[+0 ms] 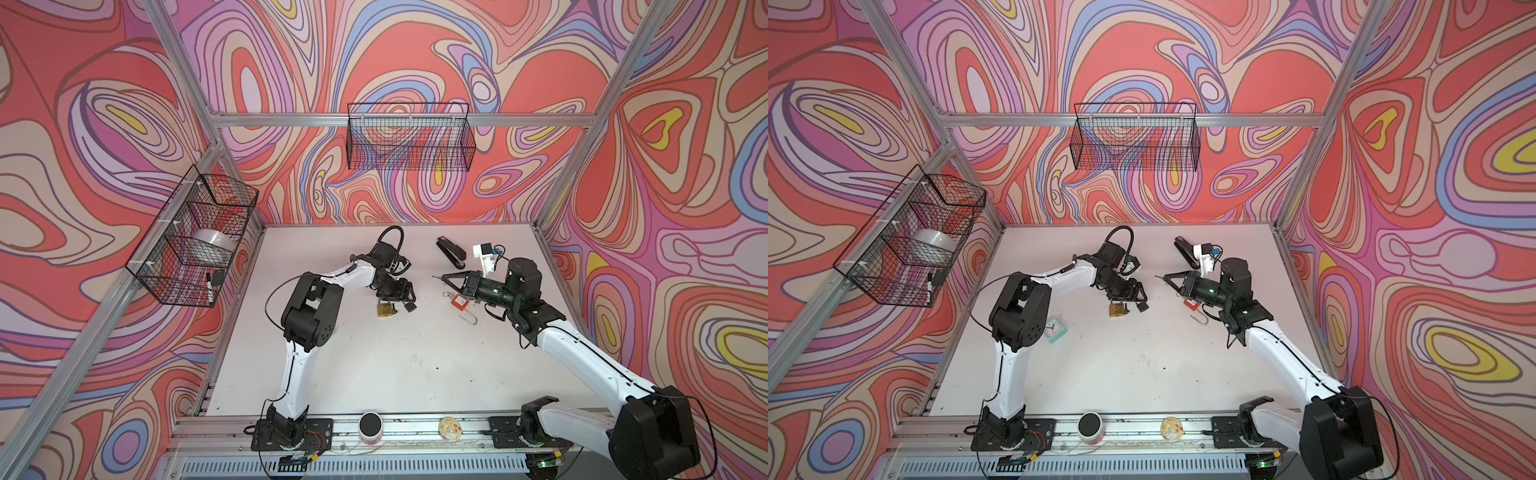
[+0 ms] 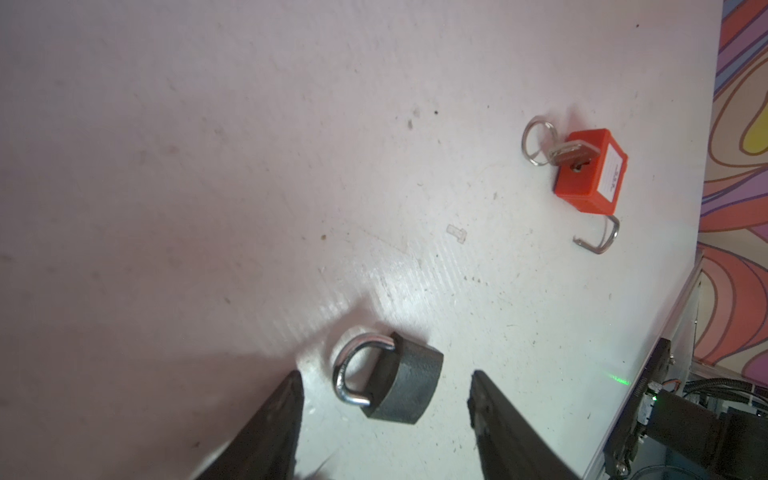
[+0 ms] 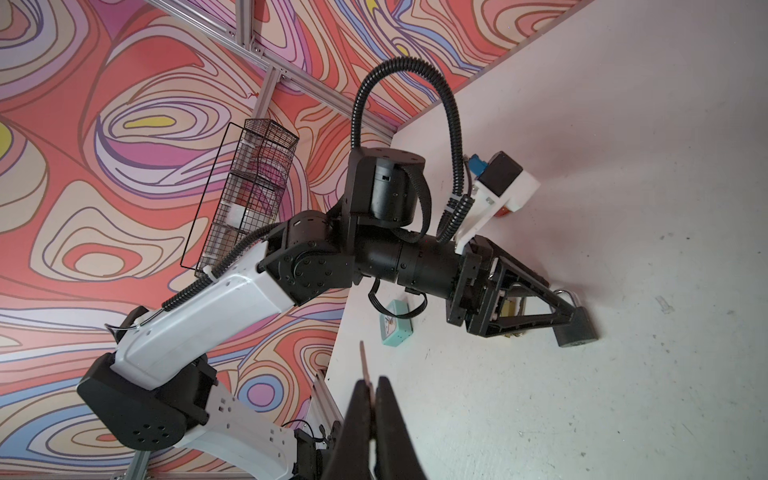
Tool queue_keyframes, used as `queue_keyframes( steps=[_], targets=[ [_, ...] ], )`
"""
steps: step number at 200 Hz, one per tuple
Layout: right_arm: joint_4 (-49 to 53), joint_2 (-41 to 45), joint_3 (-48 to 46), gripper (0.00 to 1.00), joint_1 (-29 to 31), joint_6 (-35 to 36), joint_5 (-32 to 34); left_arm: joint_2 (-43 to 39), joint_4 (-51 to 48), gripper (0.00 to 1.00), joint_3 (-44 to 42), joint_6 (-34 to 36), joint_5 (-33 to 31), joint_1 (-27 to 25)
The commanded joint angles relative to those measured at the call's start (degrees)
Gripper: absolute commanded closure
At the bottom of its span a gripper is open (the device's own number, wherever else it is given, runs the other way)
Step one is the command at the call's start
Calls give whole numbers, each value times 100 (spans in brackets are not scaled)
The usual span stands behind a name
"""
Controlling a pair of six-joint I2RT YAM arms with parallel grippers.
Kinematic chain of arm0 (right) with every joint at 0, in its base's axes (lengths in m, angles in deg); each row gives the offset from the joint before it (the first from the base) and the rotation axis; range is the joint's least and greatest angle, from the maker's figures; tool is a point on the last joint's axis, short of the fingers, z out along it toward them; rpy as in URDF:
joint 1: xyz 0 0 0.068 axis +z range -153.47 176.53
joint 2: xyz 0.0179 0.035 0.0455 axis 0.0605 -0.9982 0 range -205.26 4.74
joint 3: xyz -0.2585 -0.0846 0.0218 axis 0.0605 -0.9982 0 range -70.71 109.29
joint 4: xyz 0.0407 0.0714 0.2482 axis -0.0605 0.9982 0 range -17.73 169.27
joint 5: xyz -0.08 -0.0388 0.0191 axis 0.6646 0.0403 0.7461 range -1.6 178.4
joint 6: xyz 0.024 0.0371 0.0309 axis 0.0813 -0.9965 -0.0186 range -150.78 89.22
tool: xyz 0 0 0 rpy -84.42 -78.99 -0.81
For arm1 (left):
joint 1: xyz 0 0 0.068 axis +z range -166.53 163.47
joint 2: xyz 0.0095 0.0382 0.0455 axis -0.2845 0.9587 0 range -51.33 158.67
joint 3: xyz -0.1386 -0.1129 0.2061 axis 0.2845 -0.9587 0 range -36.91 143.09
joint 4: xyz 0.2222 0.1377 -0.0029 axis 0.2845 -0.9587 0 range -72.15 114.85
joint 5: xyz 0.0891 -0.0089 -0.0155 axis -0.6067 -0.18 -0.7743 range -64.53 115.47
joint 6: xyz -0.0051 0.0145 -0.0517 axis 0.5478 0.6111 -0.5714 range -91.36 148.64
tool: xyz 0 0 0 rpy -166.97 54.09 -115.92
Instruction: Lock with the key
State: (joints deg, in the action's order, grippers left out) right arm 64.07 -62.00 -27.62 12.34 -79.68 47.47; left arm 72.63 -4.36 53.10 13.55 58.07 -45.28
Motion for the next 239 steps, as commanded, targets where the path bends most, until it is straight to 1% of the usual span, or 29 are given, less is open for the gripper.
queue_keyframes(
  steps=[1, 50, 89, 180, 218, 239],
  targets=[
    [-128, 56, -82, 100, -22, 73, -25, -192, -331, 34, -229, -124, 73, -53],
    [-186, 3, -87, 100, -23, 57, -70, -171, -271, 33, -271, -181, 134, -112],
    [-190, 12, -127, 100, -17, 48, -68, -41, -256, 33, -47, -266, 280, -105],
    [-202, -19, -106, 100, -23, 48, -91, -27, -130, 34, 19, -327, 280, -146],
    [-197, -17, -108, 100, -26, 48, -91, 5, 12, 35, 33, -441, 379, -140],
    [-198, -22, -101, 100, -19, 43, -100, 41, 13, 38, 73, -437, 371, -148]
  ],
)
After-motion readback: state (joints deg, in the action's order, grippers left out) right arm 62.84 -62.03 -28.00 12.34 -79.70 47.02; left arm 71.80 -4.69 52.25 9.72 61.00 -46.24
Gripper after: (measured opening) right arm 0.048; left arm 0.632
